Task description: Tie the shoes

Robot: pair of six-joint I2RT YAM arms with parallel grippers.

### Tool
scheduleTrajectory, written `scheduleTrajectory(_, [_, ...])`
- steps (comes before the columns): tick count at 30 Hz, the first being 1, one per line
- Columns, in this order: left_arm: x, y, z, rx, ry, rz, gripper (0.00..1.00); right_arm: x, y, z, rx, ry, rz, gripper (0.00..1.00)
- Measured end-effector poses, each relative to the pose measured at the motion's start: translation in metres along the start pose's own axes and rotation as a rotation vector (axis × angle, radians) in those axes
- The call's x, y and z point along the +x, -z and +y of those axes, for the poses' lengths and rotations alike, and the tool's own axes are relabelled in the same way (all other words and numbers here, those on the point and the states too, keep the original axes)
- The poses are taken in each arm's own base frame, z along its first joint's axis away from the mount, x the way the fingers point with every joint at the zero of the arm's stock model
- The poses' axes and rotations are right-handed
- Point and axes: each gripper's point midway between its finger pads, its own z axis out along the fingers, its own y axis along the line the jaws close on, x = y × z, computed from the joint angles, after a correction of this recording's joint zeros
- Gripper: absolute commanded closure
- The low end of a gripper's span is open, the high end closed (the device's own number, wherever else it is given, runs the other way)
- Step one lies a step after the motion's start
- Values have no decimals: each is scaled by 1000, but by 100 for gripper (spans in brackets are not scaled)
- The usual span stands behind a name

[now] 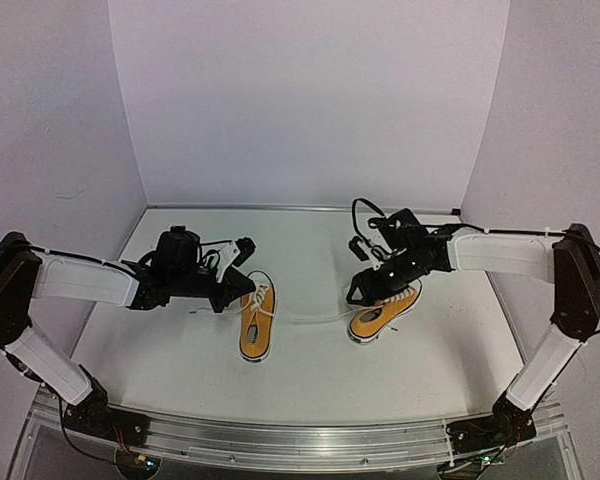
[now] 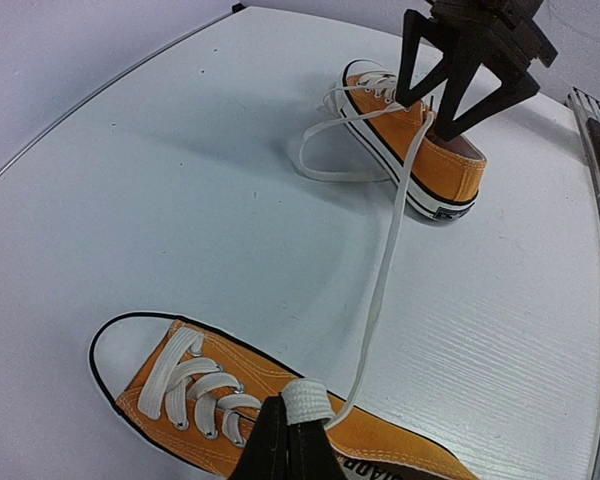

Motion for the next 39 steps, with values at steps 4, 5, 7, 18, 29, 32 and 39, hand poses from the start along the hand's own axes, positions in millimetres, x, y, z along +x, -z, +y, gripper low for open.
scheduleTrajectory(4, [0,0,-1,4,0,-1,100,-16,-13,4,35,79,16,39])
scheduleTrajectory(5, [0,0,-1,4,0,-1,100,-17,-16,3,43,94,23,38])
scheduleTrajectory(7, [0,0,-1,4,-1,-2,100,-13,-20,-1,62,111,48,37])
scheduleTrajectory(18, [3,-3,-1,8,0,4,100,24,-36,-28,171,135,204,46])
scheduleTrajectory(29, [3,-3,-1,8,-3,5,100,23,-36,-27,167,153,219,100])
scheduleTrajectory(32, [3,-3,-1,9,-9,5,100,13,-33,-23,157,154,198,100])
scheduleTrajectory(39, [4,-2,-2,7,-18,-4,100,-21,-28,-5,88,148,101,100])
